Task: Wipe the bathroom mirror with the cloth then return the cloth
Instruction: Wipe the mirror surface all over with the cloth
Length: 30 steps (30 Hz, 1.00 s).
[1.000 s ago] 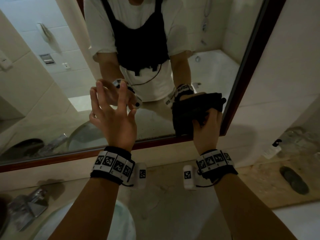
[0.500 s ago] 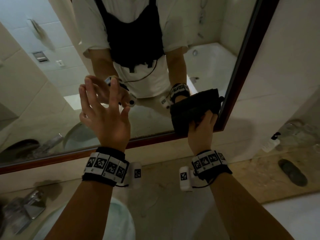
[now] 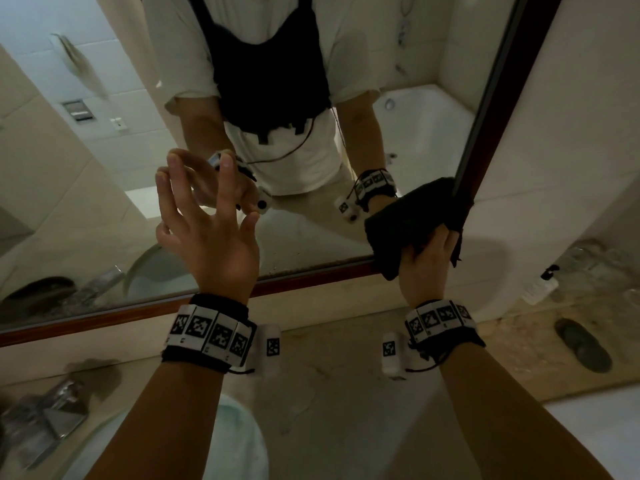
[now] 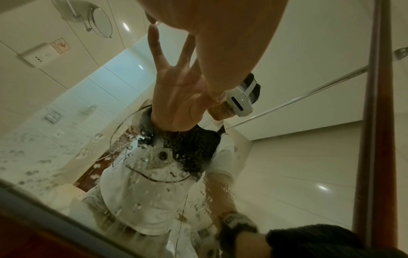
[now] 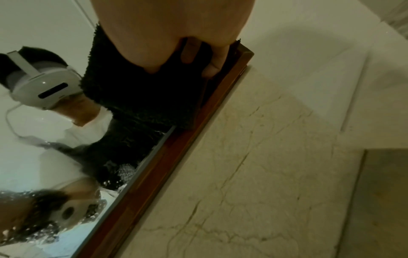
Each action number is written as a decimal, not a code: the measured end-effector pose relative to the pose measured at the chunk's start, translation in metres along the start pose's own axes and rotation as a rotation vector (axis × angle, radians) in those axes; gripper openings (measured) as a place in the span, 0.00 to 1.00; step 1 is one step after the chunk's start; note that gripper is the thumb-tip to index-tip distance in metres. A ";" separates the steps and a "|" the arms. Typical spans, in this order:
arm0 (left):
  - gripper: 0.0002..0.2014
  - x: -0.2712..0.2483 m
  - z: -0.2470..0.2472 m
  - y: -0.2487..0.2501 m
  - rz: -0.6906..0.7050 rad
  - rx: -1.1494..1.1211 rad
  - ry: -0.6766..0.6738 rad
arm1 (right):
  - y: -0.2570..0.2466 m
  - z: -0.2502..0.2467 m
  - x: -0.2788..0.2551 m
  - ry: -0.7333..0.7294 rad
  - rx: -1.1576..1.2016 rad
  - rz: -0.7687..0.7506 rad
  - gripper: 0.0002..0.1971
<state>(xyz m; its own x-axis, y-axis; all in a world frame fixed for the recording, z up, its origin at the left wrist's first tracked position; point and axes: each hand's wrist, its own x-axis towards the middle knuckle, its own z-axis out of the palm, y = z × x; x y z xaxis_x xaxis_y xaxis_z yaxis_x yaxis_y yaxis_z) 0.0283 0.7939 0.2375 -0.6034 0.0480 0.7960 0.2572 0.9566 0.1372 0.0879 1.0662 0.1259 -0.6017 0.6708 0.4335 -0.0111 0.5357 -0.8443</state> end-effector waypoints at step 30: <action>0.34 -0.001 0.002 0.000 -0.036 -0.028 -0.029 | -0.043 0.019 -0.020 -0.025 0.116 0.110 0.27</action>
<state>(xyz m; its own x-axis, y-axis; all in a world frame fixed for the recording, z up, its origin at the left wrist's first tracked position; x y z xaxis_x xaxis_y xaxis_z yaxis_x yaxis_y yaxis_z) 0.0275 0.7947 0.2362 -0.6342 0.0224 0.7729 0.2558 0.9494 0.1824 0.0847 1.0201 0.1476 -0.6239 0.7086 0.3295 -0.0353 0.3956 -0.9177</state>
